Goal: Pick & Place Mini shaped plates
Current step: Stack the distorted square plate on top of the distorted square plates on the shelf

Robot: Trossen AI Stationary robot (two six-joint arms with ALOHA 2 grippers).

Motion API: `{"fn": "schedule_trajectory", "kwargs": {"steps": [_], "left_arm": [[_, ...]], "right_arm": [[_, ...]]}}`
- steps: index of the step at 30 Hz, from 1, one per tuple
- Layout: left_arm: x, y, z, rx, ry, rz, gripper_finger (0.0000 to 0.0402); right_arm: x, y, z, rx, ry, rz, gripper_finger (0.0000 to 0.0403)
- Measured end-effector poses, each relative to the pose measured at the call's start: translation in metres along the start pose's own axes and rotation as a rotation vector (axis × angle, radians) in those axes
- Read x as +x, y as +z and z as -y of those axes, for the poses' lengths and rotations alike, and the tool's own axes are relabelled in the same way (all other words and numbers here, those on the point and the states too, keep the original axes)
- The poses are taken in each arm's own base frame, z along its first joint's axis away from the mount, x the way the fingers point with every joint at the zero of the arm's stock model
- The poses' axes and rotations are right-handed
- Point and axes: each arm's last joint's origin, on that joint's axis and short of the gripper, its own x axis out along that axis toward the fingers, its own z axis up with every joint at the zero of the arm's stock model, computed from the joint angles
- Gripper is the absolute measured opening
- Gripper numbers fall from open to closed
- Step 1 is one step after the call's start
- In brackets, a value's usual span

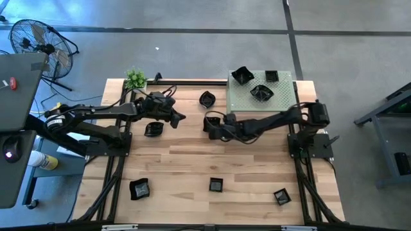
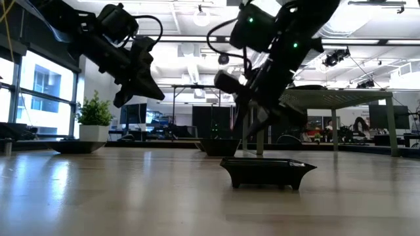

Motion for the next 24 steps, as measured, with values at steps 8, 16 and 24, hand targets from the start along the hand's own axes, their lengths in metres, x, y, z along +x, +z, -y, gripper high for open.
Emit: {"fn": "schedule_trajectory", "kwargs": {"steps": [8,16,24], "left_arm": [[0.0,0.0,0.0,0.0,-0.009,-0.007,0.0002],[0.0,0.0,0.0,0.0,-0.008,-0.007,0.0002],[0.0,0.0,0.0,-0.001,-0.008,-0.007,0.0002]], "right_arm": [[0.011,0.003,0.002,-0.006,-0.007,0.007,0.0062],[0.011,0.003,0.002,-0.011,-0.007,0.002,0.0012],[-0.008,0.007,-0.005,-0.017,0.052,-0.024,0.0005]]}}
